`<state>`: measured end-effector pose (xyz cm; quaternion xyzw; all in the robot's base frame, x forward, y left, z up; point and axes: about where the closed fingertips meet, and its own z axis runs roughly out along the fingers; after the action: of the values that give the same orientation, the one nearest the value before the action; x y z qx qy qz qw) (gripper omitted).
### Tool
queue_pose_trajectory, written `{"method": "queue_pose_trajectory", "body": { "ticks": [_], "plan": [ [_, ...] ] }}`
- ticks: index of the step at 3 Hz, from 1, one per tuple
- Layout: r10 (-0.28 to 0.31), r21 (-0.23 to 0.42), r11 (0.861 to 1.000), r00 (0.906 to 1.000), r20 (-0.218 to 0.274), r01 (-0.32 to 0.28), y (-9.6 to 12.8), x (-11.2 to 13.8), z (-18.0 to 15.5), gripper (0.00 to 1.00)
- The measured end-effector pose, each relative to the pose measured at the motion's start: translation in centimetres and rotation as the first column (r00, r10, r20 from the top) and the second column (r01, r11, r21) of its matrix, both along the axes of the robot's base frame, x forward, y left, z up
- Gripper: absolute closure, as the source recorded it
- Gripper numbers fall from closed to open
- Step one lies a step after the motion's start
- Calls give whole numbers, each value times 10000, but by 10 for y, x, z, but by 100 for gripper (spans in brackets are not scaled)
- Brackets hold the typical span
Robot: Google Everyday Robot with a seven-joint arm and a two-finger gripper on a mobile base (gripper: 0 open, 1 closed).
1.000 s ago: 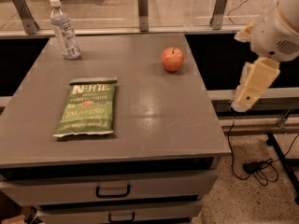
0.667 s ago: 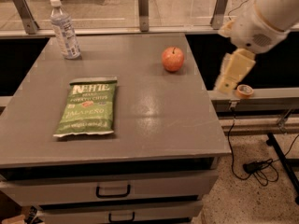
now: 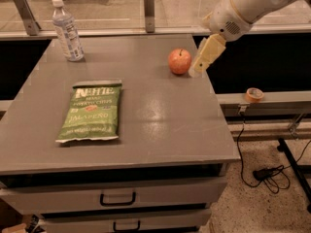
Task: Pick apple
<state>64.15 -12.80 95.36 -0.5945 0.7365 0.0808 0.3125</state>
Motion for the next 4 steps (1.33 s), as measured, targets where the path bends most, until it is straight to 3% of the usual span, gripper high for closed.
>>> {"method": "queue_pose_trajectory", "body": {
  "ticks": [1,2,4],
  "plan": [
    [-285,840,9960,9993,-233,303,19,44,-14,0],
    [-823,1577,9832,9943,-680,921,26,79,-40,0],
    [-1652,2470,9469,9704,-1760,2060,22,119,-92,2]
  ]
}}
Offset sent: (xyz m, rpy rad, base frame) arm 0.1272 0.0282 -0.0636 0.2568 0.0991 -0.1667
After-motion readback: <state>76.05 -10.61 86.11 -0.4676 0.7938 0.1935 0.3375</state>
